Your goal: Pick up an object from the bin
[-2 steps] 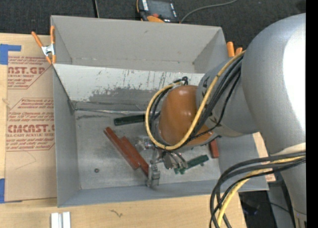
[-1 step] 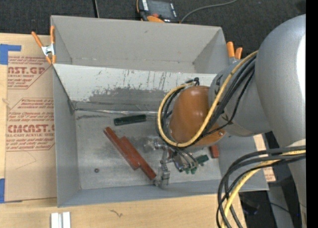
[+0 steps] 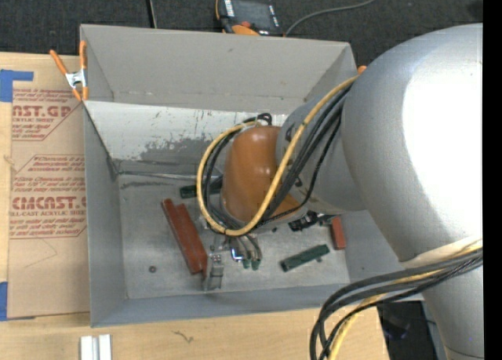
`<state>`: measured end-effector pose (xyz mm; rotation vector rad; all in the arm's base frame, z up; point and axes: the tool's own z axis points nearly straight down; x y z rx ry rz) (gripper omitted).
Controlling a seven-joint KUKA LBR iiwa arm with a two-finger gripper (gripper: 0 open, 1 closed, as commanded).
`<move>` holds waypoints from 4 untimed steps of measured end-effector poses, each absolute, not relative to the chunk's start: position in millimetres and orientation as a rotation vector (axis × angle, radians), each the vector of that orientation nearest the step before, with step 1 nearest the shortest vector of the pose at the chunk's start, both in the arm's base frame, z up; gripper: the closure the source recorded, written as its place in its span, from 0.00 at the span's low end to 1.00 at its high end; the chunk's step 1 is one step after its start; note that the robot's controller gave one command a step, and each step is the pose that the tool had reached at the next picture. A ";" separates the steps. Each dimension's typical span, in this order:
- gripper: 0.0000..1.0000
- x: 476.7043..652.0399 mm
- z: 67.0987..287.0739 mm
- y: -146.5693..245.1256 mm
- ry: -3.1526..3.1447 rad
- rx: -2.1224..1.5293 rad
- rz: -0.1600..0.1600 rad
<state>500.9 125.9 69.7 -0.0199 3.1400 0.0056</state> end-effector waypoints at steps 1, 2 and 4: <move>1.00 501.0 69.7 122.6 3.141 -0.016 0.001; 0.00 500.9 69.5 122.6 3.141 -0.016 0.000; 0.00 499.8 69.7 152.5 3.056 -0.723 0.000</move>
Offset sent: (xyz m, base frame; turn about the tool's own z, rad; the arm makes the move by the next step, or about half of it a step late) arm 0.0000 0.0000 0.0000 0.0000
